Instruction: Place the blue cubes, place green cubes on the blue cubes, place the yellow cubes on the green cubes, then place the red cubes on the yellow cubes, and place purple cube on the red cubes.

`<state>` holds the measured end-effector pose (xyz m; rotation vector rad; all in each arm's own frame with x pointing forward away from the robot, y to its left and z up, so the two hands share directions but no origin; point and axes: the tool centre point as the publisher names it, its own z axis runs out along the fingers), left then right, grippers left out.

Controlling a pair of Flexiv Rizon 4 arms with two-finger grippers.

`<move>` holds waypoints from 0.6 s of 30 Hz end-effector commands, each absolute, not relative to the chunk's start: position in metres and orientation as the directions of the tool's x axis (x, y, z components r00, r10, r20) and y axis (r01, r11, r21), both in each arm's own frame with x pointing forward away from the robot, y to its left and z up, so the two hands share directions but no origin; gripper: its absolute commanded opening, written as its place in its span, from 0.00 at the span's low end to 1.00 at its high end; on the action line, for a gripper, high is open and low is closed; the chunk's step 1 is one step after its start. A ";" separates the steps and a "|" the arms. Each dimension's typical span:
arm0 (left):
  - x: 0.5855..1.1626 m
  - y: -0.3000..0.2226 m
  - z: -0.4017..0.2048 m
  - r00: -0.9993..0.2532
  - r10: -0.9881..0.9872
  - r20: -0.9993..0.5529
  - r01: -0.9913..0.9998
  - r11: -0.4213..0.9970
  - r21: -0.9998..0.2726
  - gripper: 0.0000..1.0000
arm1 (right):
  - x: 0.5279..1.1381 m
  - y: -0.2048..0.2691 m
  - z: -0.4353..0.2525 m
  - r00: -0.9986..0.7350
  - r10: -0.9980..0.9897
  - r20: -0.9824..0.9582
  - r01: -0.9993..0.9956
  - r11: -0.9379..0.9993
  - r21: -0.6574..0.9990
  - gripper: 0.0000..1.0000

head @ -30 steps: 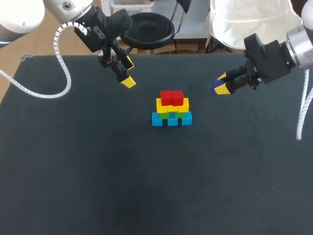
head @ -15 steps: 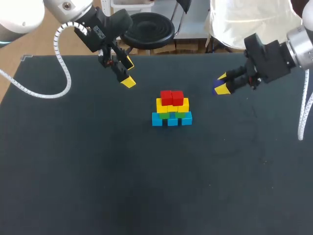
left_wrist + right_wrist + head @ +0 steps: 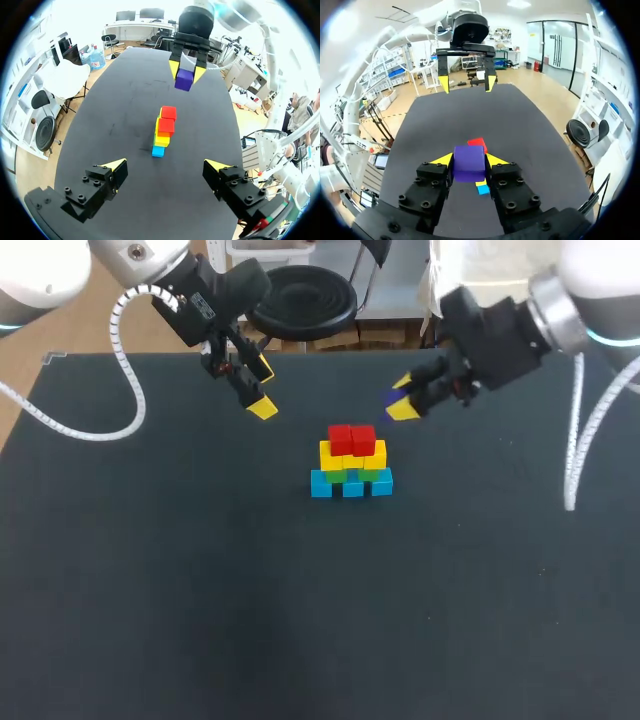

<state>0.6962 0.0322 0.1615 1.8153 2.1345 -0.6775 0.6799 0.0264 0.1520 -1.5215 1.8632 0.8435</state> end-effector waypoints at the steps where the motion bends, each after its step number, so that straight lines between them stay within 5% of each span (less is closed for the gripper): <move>1: 0.695 0.033 0.161 -0.185 0.856 -0.483 0.978 0.111 -0.179 1.00 | 0.678 0.043 0.150 -0.191 -0.647 -0.738 -0.979 0.175 0.101 0.00; 18: 0.695 0.033 0.161 -0.185 0.856 -0.483 0.978 0.111 -0.179 1.00 | 0.673 0.056 0.145 -0.219 -0.629 -0.746 -0.974 0.192 0.124 0.00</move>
